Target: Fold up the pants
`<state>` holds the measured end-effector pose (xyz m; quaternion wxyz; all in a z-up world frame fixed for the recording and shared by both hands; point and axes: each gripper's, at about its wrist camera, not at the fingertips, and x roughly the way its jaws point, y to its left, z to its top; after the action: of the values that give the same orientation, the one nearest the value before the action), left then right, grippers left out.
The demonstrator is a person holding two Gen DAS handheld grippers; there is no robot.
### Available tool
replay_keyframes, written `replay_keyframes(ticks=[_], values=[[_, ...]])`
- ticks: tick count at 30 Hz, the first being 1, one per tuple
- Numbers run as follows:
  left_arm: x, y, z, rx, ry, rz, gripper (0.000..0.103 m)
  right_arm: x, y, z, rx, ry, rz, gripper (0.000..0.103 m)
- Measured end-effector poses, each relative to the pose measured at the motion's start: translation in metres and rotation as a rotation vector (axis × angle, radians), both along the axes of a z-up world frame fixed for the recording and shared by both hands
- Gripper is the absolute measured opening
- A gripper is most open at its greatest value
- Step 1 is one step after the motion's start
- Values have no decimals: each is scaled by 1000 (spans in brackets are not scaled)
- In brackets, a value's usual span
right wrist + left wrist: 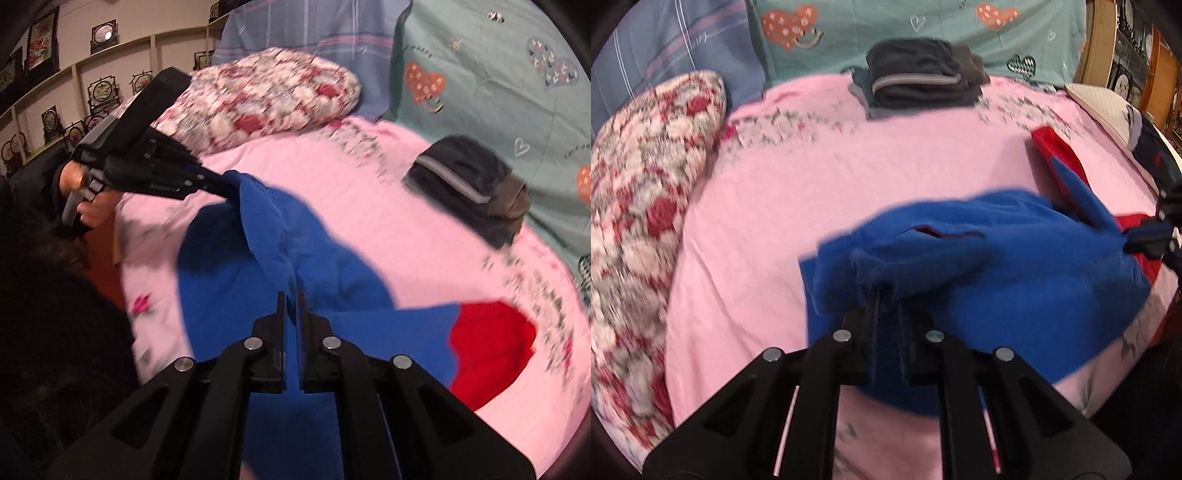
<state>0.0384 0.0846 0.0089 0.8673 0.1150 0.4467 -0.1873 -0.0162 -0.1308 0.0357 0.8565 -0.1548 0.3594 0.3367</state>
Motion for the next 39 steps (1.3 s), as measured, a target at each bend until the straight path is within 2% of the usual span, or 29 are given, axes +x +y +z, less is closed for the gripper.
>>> replay_keyframes(ticks=[2, 6, 9, 10, 11, 12, 13, 15, 17, 21, 23, 25, 27, 28, 29, 30, 31, 34, 39], values=[[-16, 2, -15, -6, 34, -1, 8, -19, 8, -19, -2, 35, 20, 2], [-38, 6, -29, -4, 43, 3, 8, -38, 17, -51, -41, 60, -5, 2], [-43, 12, -26, -43, 41, 15, 9, -41, 14, -51, 4, 95, -45, 5], [-44, 13, -23, -62, 34, 20, 14, -43, 12, -49, 27, 98, -51, 12], [-44, 12, -19, -88, 26, 24, 22, -44, 8, -42, 58, 85, -69, 37], [-43, 10, -16, -105, 19, 31, 50, -44, 4, -36, 84, 60, -109, 65], [-41, 8, -13, -119, 4, 47, 74, -42, -2, -29, 120, 41, -155, 78], [-36, 4, -8, -157, -17, 64, 77, -37, -14, -21, 187, 49, -224, 78], [-32, -1, -4, -181, -15, 61, 77, -28, -20, -20, 202, 71, -302, 78], [-19, -10, -10, -196, -5, 75, 77, -13, -14, -26, 186, 93, -391, 70], [-9, -11, -23, -184, 33, 93, 70, -5, -2, -30, 133, 77, -424, 70], [2, -11, -40, -173, 99, 124, 38, 6, 7, -34, 70, 54, -471, 70], [5, -6, -52, -175, 127, 147, 25, 17, 12, -41, 19, 51, -512, 69], [6, -4, -55, -181, 132, 151, 21, 22, 12, -46, 7, 60, -523, 55], [5, -3, -56, -185, 129, 155, 20, 32, 14, -56, -19, 107, -530, 37], [4, -4, -55, -185, 123, 155, 17, 40, 15, -66, -38, 159, -523, 1], [3, -5, -54, -183, 117, 153, 11, 48, 13, -81, -49, 240, -525, 0], [1, -8, -47, -186, 106, 144, 6, 44, 8, -81, -17, 239, -520, 0], [-1, -4, -40, -203, 105, 143, 4, 31, -12, -64, 120, 252, -526, 0]])
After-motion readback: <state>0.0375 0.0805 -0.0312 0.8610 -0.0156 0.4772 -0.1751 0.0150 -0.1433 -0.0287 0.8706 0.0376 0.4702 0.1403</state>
